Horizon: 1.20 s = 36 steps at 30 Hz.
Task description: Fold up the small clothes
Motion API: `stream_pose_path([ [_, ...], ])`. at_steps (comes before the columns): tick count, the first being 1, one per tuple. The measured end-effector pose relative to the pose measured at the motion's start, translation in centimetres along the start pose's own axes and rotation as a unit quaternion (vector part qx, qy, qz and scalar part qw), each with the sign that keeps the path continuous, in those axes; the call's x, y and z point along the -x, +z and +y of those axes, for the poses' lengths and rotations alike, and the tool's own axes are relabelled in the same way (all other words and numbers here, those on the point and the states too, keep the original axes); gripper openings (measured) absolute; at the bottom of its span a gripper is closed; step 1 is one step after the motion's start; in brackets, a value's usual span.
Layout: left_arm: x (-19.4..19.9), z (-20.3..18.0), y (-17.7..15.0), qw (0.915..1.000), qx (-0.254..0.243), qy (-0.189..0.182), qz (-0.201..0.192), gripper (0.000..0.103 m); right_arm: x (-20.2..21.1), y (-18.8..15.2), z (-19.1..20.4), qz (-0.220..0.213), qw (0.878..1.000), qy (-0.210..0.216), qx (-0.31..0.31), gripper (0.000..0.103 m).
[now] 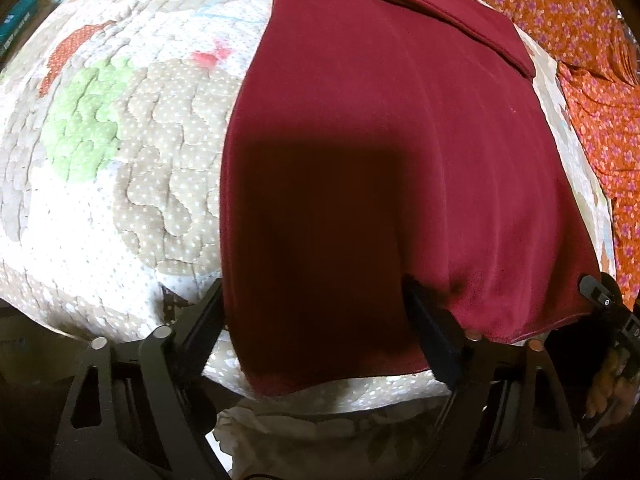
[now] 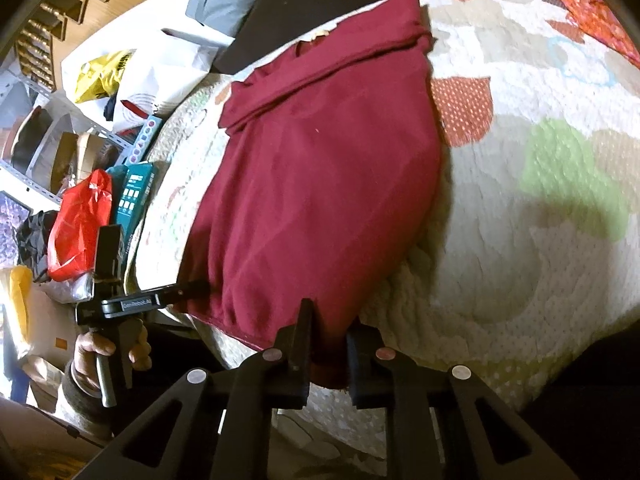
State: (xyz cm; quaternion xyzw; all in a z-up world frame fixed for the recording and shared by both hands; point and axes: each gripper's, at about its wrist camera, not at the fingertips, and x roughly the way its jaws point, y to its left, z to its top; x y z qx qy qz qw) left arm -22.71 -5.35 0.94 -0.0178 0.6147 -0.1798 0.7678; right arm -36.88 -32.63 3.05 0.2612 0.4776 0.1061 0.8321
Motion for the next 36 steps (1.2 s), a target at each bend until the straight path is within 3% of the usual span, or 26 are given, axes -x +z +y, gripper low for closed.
stream_pose_path([
  [7, 1.0, 0.5, -0.5, 0.9999, -0.004, 0.001, -0.013, 0.062, 0.3, 0.5, 0.2, -0.009, 1.0, 0.004, 0.003, 0.013],
  [9, 1.5, 0.7, -0.6, 0.9998, -0.005, 0.001, -0.021, 0.043, 0.5, 0.7, 0.3, -0.013, 1.0, 0.006, 0.005, 0.013],
  [11, 2.1, 0.9, -0.6, 0.9996, -0.002, -0.011, -0.028, 0.03, 0.7, 0.8, 0.4, -0.017, 1.0, 0.006, 0.008, 0.013],
  [15, 2.8, 1.7, -0.4, 0.999, 0.011, -0.026, -0.034, 0.014, 1.1, 1.2, 1.0, -0.028, 0.999, 0.009, 0.016, 0.013],
  [22, 4.0, 1.8, -0.5, 0.9982, 0.006, -0.027, -0.053, 0.011, 1.8, 1.9, 1.5, -0.043, 0.999, 0.0, 0.029, 0.013],
  [36, 3.9, 1.3, 0.3, 0.9977, 0.023, -0.038, -0.052, 0.01, 2.1, 2.9, 2.9, -0.054, 0.997, -0.001, 0.051, 0.013],
])
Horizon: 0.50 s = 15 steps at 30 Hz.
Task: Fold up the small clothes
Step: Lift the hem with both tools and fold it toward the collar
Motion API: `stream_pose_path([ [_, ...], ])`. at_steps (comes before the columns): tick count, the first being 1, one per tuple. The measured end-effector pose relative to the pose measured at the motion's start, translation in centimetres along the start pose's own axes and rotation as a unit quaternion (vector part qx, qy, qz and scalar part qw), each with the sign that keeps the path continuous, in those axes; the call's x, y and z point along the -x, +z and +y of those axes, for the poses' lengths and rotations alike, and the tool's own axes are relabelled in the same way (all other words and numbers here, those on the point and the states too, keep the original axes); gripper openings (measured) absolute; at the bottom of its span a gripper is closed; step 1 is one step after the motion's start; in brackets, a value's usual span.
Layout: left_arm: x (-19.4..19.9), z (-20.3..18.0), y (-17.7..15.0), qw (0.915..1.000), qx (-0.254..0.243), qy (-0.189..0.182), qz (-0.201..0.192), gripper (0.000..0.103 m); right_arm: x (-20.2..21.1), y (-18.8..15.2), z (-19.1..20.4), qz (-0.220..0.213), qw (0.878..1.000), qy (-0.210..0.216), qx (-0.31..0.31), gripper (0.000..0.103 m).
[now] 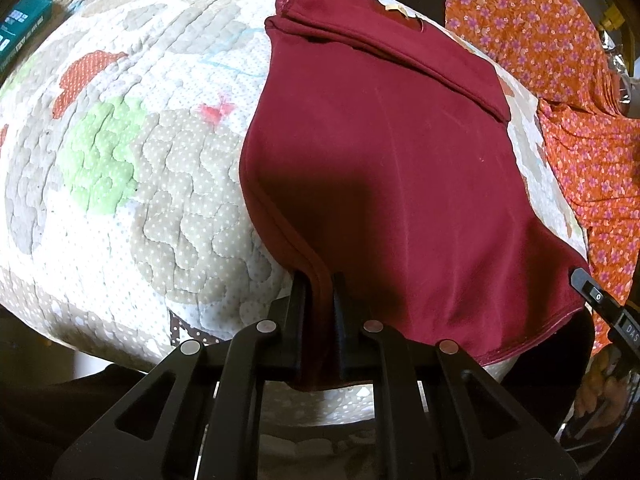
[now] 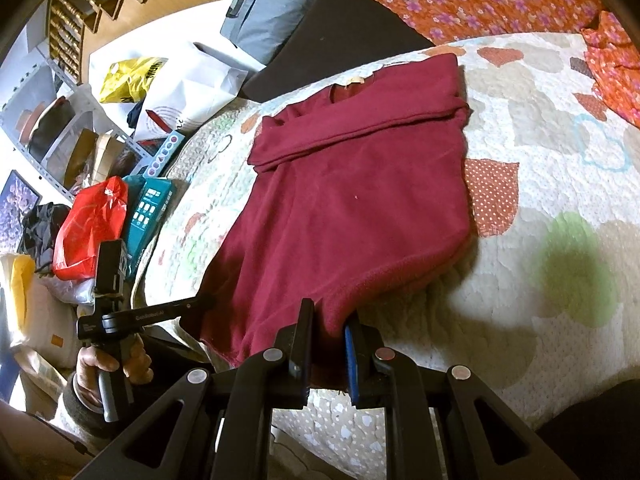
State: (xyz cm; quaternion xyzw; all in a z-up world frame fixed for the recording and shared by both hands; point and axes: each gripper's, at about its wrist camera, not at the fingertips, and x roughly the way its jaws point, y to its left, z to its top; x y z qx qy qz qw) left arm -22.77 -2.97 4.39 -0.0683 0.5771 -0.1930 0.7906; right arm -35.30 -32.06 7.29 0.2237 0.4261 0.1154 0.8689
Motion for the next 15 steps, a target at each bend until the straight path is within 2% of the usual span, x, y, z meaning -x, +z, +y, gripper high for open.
stream_pose_path([
  [4, -0.1, 0.5, 0.1, 0.9999, 0.009, -0.007, 0.008, 0.01, -0.1, 0.0, 0.2, 0.002, 1.0, 0.001, -0.003, 0.013],
  [8, -0.4, 1.8, 0.2, 0.9984, 0.044, -0.024, 0.025, 0.013, -0.2, -0.2, 0.2, 0.005, 1.0, 0.002, -0.003, 0.013],
  [12, -0.6, 2.0, 0.1, 0.9982, 0.047, -0.017, 0.033, 0.038, -0.6, -0.4, -0.2, 0.012, 1.0, 0.006, -0.01, 0.013],
  [15, -1.0, 1.7, -0.1, 0.9983, 0.041, -0.017, 0.039, 0.05, -1.1, -0.5, -0.4, 0.019, 1.0, 0.011, -0.016, 0.013],
])
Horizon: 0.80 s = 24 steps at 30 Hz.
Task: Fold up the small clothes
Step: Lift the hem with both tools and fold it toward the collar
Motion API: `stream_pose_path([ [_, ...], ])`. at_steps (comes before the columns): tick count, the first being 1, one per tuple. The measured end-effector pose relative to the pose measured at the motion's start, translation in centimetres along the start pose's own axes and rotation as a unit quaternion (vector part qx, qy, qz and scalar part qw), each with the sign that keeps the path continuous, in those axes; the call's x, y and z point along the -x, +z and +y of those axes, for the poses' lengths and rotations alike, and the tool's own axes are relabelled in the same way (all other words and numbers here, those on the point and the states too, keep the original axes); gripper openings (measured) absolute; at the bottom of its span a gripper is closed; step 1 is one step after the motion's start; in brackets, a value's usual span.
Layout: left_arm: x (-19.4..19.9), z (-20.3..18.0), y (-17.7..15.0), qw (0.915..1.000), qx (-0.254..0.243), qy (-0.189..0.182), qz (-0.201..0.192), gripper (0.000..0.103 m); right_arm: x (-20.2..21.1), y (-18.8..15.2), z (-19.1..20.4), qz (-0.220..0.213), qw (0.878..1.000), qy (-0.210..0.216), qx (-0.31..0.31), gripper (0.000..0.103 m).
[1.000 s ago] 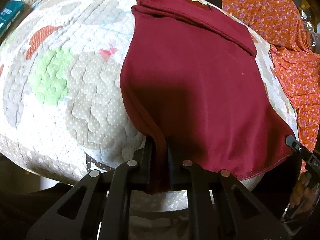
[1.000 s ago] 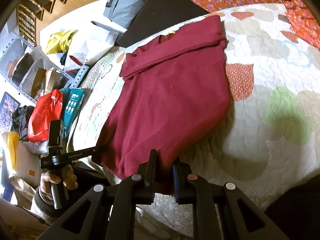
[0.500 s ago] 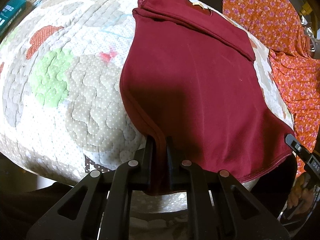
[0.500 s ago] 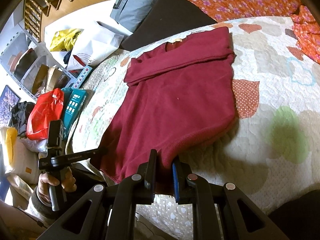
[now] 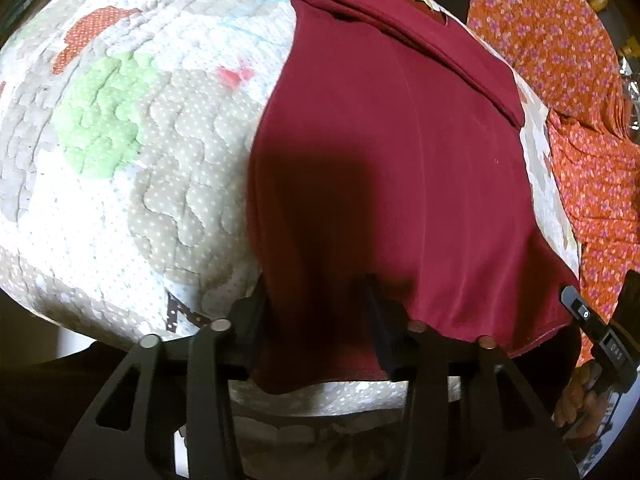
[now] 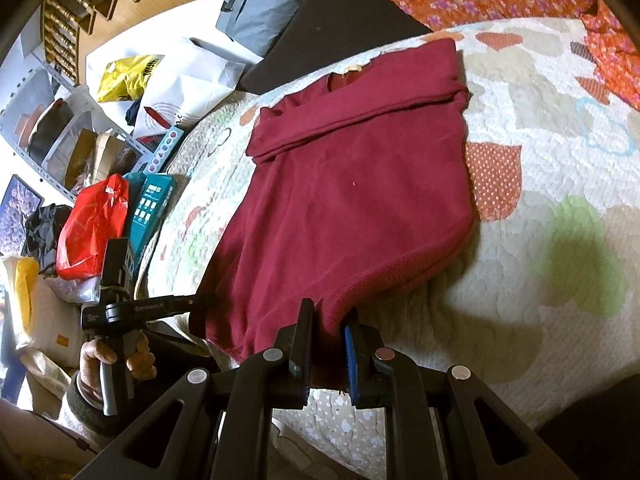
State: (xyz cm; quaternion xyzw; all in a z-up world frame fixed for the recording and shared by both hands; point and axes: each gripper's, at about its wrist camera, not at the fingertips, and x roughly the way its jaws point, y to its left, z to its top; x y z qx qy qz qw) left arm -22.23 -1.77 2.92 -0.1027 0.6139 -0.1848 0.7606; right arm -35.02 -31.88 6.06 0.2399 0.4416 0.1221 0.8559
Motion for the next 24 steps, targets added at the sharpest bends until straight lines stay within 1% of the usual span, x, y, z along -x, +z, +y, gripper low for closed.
stream_pose_path([
  [2, -0.3, -0.1, -0.2, 1.0, -0.002, 0.004, 0.006, 0.053, -0.1, 0.0, -0.2, 0.002, 1.0, 0.003, -0.002, 0.013],
  [7, -0.6, -0.5, -0.8, 0.9997, -0.019, 0.008, 0.011, 0.052, -0.3, 0.0, -0.3, 0.006, 1.0, 0.007, -0.006, 0.013],
  [9, -0.6, -0.4, -0.9, 0.9998, -0.019, 0.0, 0.011, 0.031, -0.3, 0.0, -0.4, 0.007, 1.0, 0.01, -0.008, 0.013],
  [10, -0.6, -0.4, -0.9, 0.9997, -0.017, -0.008, 0.013, 0.017, -0.3, 0.0, -0.4, 0.007, 1.0, 0.01, -0.007, 0.013],
  [12, -0.3, -0.6, -0.9, 0.9996, -0.016, -0.019, 0.011, 0.013, -0.1, 0.1, -0.6, 0.005, 1.0, 0.015, -0.009, 0.013],
  [14, 0.2, -0.9, -0.7, 0.9994, -0.02, -0.028, 0.007, 0.012, 0.1, 0.2, -0.6, 0.002, 1.0, 0.022, -0.012, 0.013],
  [17, 1.5, -1.1, 0.1, 0.9983, -0.014, -0.057, -0.007, 0.012, 0.9, 0.6, -0.7, -0.01, 0.999, 0.036, -0.017, 0.013],
  [20, 2.6, -0.9, 1.2, 0.9966, -0.002, -0.081, -0.016, 0.012, 1.7, 1.5, -0.4, -0.025, 0.999, 0.045, -0.016, 0.013],
  [24, 3.9, -0.9, 2.6, 0.9941, 0.001, -0.104, -0.029, 0.012, 2.7, 3.0, -0.2, -0.048, 0.997, 0.05, -0.014, 0.013],
])
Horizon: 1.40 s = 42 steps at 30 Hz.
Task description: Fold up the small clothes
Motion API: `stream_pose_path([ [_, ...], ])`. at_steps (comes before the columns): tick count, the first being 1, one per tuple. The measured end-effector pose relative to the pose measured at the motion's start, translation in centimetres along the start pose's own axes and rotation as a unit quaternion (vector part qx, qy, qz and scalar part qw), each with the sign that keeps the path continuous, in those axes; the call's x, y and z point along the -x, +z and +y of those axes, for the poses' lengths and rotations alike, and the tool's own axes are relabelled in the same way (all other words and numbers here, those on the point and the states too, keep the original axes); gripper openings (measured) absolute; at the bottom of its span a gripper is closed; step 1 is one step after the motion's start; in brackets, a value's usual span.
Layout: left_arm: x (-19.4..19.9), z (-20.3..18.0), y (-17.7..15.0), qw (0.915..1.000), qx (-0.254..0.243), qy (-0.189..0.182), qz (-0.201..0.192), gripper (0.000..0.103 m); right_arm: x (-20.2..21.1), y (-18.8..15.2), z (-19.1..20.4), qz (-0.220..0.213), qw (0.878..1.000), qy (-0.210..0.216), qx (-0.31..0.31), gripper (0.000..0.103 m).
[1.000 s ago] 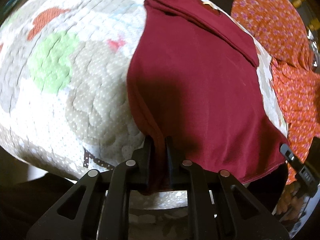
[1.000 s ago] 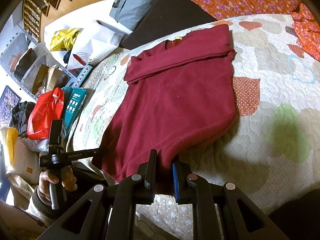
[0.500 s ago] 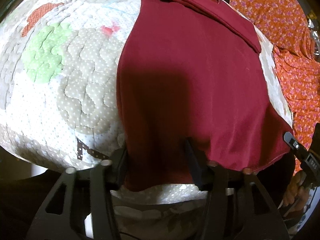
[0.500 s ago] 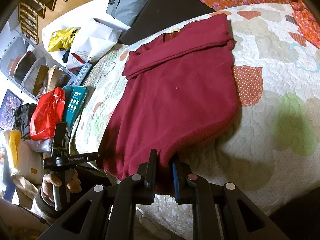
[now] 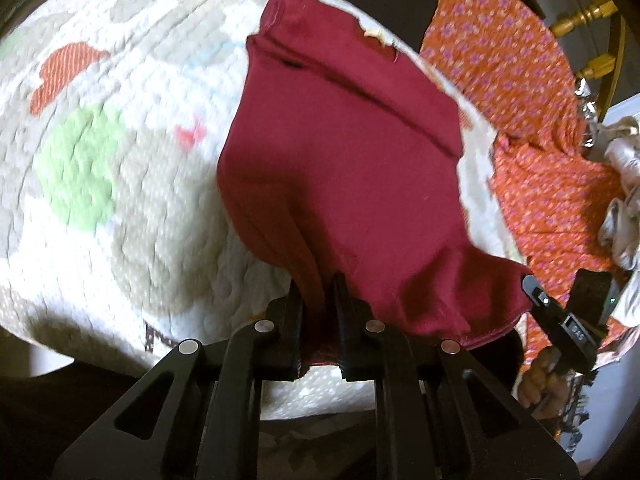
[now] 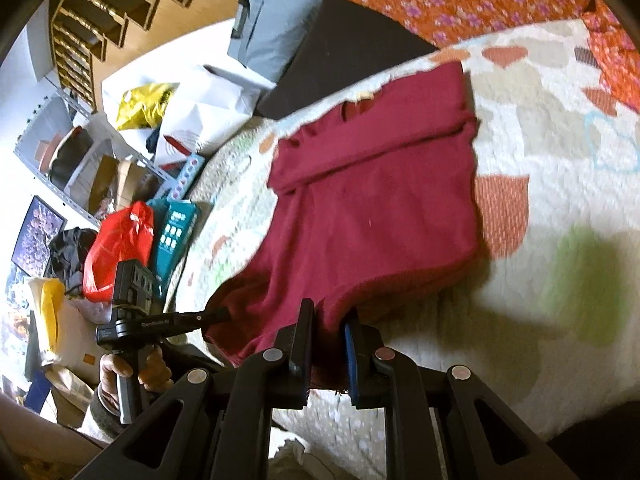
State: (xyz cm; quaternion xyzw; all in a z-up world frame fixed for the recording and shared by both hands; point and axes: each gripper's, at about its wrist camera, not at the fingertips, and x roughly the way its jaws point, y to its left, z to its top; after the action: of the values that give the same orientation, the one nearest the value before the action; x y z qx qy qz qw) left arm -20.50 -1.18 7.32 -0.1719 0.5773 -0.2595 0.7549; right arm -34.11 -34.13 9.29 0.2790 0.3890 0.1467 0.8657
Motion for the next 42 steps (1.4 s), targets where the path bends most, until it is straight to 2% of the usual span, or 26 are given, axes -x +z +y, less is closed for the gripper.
stream_pose_path([
  [5, 0.8, -0.7, 2.1, 0.9998, -0.006, -0.017, -0.01, 0.012, 0.7, 2.1, 0.1, -0.028, 1.0, 0.003, 0.0, 0.013],
  [11, 1.3, -1.6, 4.9, 0.9994, -0.017, -0.018, -0.025, 0.012, 0.7, 4.7, 0.2, -0.054, 0.999, -0.002, 0.005, 0.012],
  [15, 1.8, -1.3, 5.4, 0.999, -0.025, -0.027, -0.028, 0.012, 0.9, 5.6, 0.1, -0.066, 0.998, -0.006, 0.005, 0.012],
  [23, 0.1, 0.2, 3.9, 0.9994, -0.004, -0.035, 0.004, 0.012, 0.9, 4.8, -1.5, -0.062, 0.998, -0.015, -0.017, 0.011],
  [33, 0.0, 1.0, 2.1, 0.9987, 0.014, -0.047, 0.013, 0.012, 1.4, 3.6, -2.9, -0.059, 0.997, -0.029, -0.034, 0.011],
  [36, 0.2, 1.2, 1.7, 0.9991, 0.013, -0.04, 0.008, 0.012, 1.8, 3.6, -3.3, -0.067, 0.996, -0.037, -0.038, 0.011],
  [42, -1.0, 1.3, 0.8, 0.9992, 0.009, -0.029, 0.027, 0.012, 2.0, 3.4, -3.9, -0.064, 0.996, -0.042, -0.046, 0.01],
])
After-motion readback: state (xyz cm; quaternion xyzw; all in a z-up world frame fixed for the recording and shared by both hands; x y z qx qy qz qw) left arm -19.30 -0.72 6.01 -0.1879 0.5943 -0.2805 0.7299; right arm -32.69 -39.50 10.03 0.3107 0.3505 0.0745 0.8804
